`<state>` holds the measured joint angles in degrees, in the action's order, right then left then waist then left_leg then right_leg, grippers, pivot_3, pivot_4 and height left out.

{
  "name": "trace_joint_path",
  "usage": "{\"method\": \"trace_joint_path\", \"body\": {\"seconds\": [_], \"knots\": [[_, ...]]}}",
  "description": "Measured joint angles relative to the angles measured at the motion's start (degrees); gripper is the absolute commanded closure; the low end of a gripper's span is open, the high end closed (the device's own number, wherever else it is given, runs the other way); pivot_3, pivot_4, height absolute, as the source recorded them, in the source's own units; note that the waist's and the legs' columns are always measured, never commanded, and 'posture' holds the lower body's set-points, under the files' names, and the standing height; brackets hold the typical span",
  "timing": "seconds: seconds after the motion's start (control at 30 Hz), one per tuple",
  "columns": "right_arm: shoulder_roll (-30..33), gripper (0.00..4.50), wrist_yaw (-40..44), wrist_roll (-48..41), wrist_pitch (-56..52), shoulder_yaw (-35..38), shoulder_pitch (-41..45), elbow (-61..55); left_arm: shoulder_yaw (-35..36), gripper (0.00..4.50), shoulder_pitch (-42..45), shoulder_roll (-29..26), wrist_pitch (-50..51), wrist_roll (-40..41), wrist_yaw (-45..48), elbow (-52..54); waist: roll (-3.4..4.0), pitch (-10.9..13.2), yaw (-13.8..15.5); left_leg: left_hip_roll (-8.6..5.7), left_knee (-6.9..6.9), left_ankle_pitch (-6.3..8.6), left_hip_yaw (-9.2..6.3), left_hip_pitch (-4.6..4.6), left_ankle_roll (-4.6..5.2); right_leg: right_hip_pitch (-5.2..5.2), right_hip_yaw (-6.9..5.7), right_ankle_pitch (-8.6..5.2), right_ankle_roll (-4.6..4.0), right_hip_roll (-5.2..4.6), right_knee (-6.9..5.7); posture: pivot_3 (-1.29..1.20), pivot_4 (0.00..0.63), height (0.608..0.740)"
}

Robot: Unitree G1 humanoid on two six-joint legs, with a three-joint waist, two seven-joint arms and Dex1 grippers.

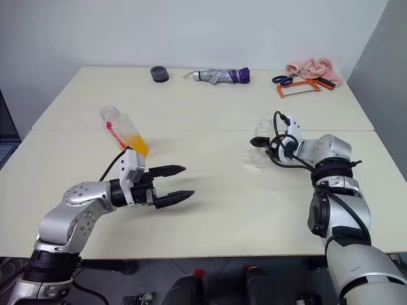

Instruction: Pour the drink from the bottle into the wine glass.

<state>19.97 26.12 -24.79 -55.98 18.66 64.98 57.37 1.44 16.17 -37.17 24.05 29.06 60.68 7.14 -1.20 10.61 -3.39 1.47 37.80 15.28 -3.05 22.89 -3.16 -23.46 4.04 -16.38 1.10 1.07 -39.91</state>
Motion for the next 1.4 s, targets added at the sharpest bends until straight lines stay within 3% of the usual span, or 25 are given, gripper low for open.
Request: {"method": "trace_joint_path", "body": {"seconds": [0.03,0.13,0.43,0.5,0.63,0.77,0.9,1.03,1.2,1.4], "knots": [[-0.1,0.0,0.0,0.2,0.8,0.0,0.5,1.1,0.0,0.04,0.1,0.1,-0.3,-0.2,0.0,-0.3,0.0,0.0,0.0,0.0,0.0,0.0,0.0,0.0,0.0,0.0,0.0,0.0,0.0,-0.01,0.0,0.0,0.15,0.74],[-0.3,0.6,0.6,0.6,2.3,0.0,1.4,3.2,0.0,0.0,0.1,0.4,-0.8,-0.4,0.2,-0.8,0.0,0.0,0.0,0.01,0.0,0.0,-0.01,0.01,0.0,0.0,0.0,0.0,0.0,-0.02,0.0,0.0,0.15,0.74],[-0.9,3.8,2.6,0.9,4.3,0.5,1.7,6.5,0.0,0.0,0.1,0.4,-2.1,-1.4,0.9,-1.2,0.0,0.0,0.0,0.02,0.0,0.0,-0.01,0.01,0.0,0.0,0.0,0.0,0.0,-0.04,-0.01,0.0,0.15,0.74],[-1.5,4.32,3.6,-0.1,3.9,1.2,2.1,6.5,0.0,0.0,0.1,0.4,-2.2,-1.5,1.1,-1.4,0.0,0.0,0.0,0.02,0.01,0.0,-0.01,-0.01,0.0,0.01,0.0,0.0,0.0,-0.04,-0.02,0.0,0.15,0.74],[-1.4,4.35,3.1,-1.2,1.7,2.5,2.3,5.6,0.2,0.0,-0.1,0.4,-2.1,-1.4,1.0,-1.5,0.03,0.0,0.1,0.02,0.02,0.0,-0.04,0.03,0.0,0.0,-0.02,0.0,0.0,-0.05,-0.02,0.0,0.15,0.74],[-2.9,4.35,1.6,-2.1,0.9,2.0,1.5,-4.6,1.1,0.0,-0.6,0.3,-1.6,-1.1,0.2,-1.5,0.14,0.1,0.1,0.07,-0.01,0.0,-0.04,0.07,0.0,-0.06,-0.01,0.0,0.0,-0.08,-0.02,0.0,0.15,0.74],[-8.1,4.35,-1.0,5.1,22.8,-4.8,-7.2,-19.8,2.3,0.0,-0.8,0.5,-0.6,-1.0,-2.1,-1.5,0.11,0.1,0.0,0.11,-0.01,0.01,-0.1,0.06,-0.01,-0.05,-0.05,0.0,0.01,-0.13,0.0,0.0,0.15,0.74],[-12.3,4.35,-3.9,13.8,41.1,-12.3,-15.7,-20.3,2.9,0.0,-0.8,0.5,-0.4,-1.0,-3.6,-2.2,0.14,0.1,0.0,0.15,0.03,0.0,-0.03,0.05,-0.03,-0.09,0.01,0.0,0.01,-0.13,-0.09,0.0,0.15,0.74],[-14.4,4.35,-4.1,16.6,49.2,-15.4,-17.7,-20.9,2.9,0.0,-0.5,0.5,0.6,-0.6,-3.6,-2.2,0.15,0.1,0.0,0.18,0.03,-0.01,-0.07,0.05,-0.04,-0.08,-0.02,0.0,0.0,-0.14,-0.09,0.0,0.15,0.74],[-15.0,4.35,-3.3,16.5,49.2,-16.0,-22.5,-24.0,3.1,0.0,0.0,0.0,0.6,-0.2,-3.0,-2.2,0.15,0.1,0.1,0.17,0.04,-0.01,-0.07,0.04,-0.04,-0.05,-0.02,0.0,0.0,-0.16,-0.08,0.0,0.15,0.74]]}}
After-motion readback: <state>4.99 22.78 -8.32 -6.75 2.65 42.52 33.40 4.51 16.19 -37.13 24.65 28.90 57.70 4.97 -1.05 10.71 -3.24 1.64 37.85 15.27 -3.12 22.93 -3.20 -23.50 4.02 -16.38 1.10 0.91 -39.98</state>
